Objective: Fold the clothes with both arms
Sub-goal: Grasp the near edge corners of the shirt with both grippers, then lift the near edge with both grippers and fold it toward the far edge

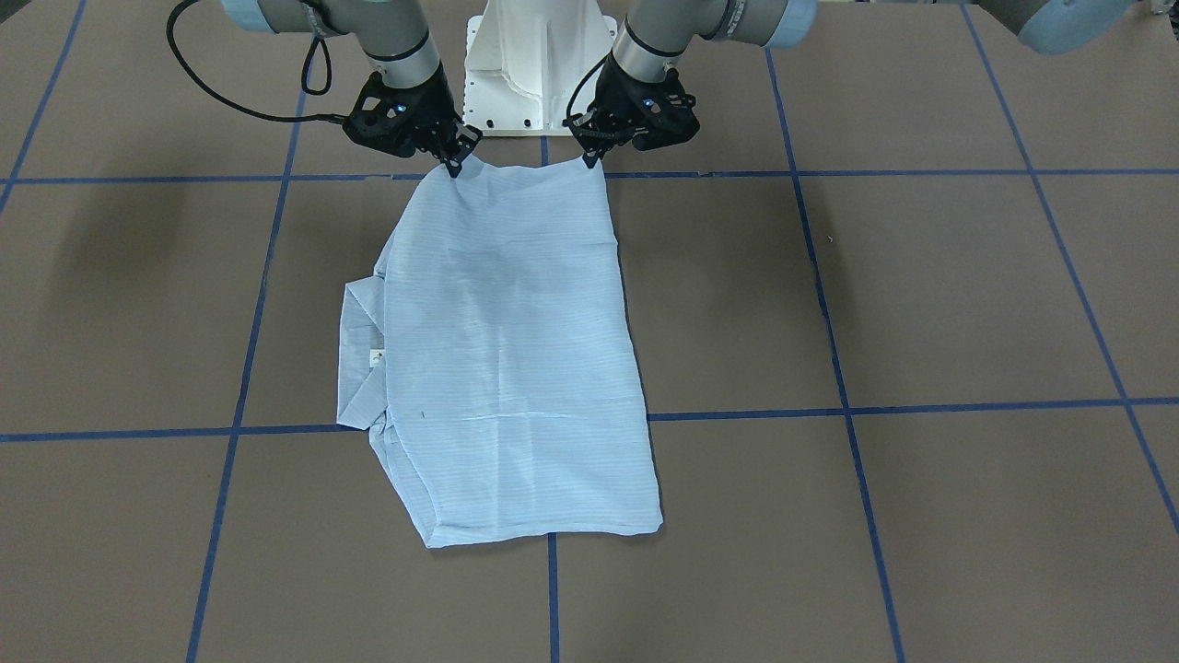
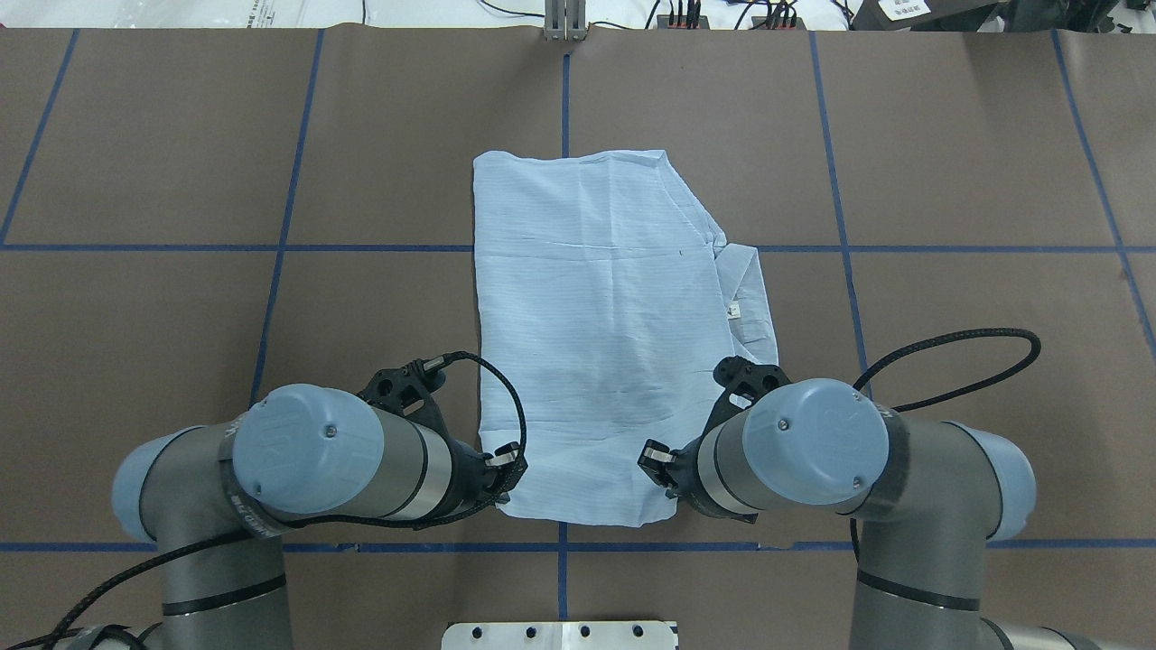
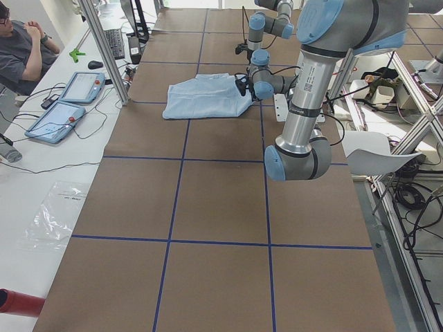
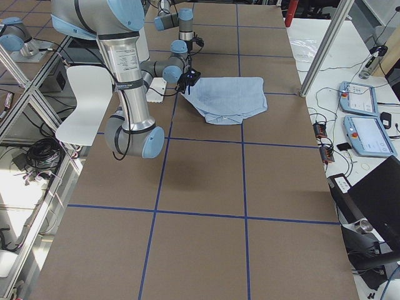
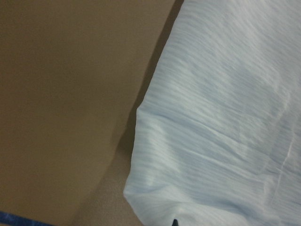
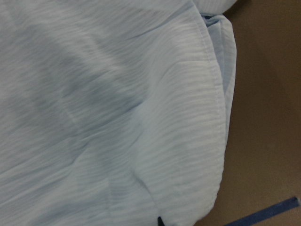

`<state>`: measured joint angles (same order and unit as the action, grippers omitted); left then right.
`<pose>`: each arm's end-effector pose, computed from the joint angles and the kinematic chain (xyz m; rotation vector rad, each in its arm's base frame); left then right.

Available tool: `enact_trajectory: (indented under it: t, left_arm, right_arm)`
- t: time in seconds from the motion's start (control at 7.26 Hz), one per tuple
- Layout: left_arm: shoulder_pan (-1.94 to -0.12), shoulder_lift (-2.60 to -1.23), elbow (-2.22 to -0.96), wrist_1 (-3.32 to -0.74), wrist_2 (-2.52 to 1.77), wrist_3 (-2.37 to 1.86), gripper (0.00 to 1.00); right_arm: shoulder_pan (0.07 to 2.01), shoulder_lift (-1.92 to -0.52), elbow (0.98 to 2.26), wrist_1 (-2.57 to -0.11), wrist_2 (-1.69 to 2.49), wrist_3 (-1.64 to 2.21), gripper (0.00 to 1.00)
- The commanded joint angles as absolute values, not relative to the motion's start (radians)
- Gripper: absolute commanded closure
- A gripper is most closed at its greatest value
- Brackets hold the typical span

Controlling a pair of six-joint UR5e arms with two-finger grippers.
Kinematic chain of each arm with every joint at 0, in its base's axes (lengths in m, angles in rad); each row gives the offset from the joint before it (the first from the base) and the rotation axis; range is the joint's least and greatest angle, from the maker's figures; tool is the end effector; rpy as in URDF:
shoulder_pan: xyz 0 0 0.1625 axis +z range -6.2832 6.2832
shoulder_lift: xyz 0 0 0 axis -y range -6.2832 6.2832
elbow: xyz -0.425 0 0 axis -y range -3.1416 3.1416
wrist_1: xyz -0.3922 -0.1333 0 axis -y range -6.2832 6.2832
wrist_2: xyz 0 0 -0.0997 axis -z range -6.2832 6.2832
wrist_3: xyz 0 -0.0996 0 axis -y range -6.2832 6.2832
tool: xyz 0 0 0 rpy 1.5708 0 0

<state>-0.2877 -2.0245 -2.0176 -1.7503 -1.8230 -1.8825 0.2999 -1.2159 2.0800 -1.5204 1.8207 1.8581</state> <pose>0.5081 -0.2634 0.1947 -0.2417 1.0785 -0.4016 -0.4835 -0.2632 0.2426 -0.2282 -0.9182 0.4290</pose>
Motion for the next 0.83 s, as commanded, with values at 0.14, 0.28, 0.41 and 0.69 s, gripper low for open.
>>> enact_trajectory:
  t: [0.14,0.28,0.41,0.69]
  left_arm:
    - [-0.281,-2.032,-2.221,-1.524,-1.903,-1.884,1.0]
    - [-0.282,-2.026,-2.28,-1.467,-1.925,-1.884,1.0]
    - [-0.281,-2.028,-2.317,-1.415,-1.927,-1.884,1.0]
    - [-0.287,-2.039,-2.29,-1.422,-1.922,-1.859,1.0]
  right_arm:
    - [0.308,-1.223,2.213,-1.52,2.011,1.861,1.0]
    - [0.311,-1.232,2.251,-1.52,2.054,1.861,1.0]
    - [0.311,-1.229,2.269,-1.52,2.078,1.861,1.0]
    - [0.404,-1.218,2.211,-1.52,2.079,1.847,1.0]
